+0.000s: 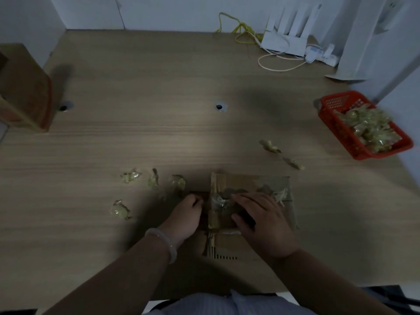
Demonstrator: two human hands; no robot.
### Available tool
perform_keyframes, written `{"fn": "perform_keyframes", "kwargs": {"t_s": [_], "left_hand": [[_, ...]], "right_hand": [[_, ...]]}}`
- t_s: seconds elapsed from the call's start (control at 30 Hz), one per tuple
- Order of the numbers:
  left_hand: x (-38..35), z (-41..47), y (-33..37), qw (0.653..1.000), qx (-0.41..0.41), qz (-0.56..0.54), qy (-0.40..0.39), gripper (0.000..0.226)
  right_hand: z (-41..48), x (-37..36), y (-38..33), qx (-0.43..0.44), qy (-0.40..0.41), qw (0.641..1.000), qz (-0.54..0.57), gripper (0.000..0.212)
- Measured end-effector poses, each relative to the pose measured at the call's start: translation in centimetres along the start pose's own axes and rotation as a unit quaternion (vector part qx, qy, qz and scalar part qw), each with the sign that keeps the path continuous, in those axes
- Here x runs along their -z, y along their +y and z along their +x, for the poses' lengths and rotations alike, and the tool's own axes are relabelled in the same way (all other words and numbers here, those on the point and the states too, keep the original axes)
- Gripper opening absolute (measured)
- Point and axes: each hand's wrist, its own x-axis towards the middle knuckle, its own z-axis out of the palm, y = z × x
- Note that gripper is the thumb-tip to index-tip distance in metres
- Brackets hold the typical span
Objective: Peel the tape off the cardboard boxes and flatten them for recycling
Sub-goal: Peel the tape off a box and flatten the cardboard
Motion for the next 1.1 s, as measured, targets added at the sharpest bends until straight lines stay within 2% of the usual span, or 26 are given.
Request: {"fn": "perform_keyframes", "kwargs": {"t_s": [0.13, 0.2, 0.27, 0.5, 0.63, 0.7, 0.8, 0.9, 1.0, 1.1], "left_hand": [[0.8, -1.0, -0.7, 0.989, 0.026, -0.145, -0.034, 0.019], [0.6, -1.4, -0.3, 0.969, 0.044, -0.242, -0.010, 0.020], [1.0, -1.6, 0.6, 0.955, 0.043, -0.294, 0.018, 0.021], [2.7, -2.8, 2.2, 0.971, -0.047, -0.236, 0.011, 0.012], [2.8, -3.3, 2.1, 0.983, -0.146, -0.075, 0.079, 0.009], [2.5, -3.5, 2.5, 0.980, -0.168, -0.072, 0.083, 0.010], [1.5, -3.9, 3.6, 0.976, -0.164, -0.128, 0.066, 0.016], [0.7, -4.0, 4.2, 0.973, -0.214, -0.067, 0.061, 0.021], [1.0, -4.5, 4.8, 0.957, -0.287, 0.027, 0.026, 0.032], [1.6, -4.9, 5.1, 0.910, -0.381, 0.160, 0.023, 0.040]], "right_hand": [[0.0, -0.1, 0.1, 0.000, -0.003, 1.000, 0.000, 0.043], [0.1, -0.2, 0.1, 0.000, 0.003, 1.000, 0.007, 0.041], [0.0, -0.3, 0.2, 0.006, 0.014, 1.000, 0.010, 0.039], [-0.2, -0.4, 0.2, 0.006, 0.021, 1.000, 0.000, 0.045], [0.0, -0.1, -0.2, -0.003, 0.008, 1.000, -0.014, 0.045], [0.2, 0.0, -0.7, -0.003, 0.001, 0.999, -0.039, 0.039], [0.4, -0.1, -1.5, -0.027, -0.037, 0.996, -0.075, 0.045], [1.0, -0.4, -2.0, -0.052, -0.035, 0.995, -0.080, 0.046], [2.1, -0.4, -2.1, -0.111, -0.007, 0.993, -0.043, 0.048], [2.4, -0.8, -2.1, -0.141, -0.009, 0.990, -0.023, 0.044]]}}
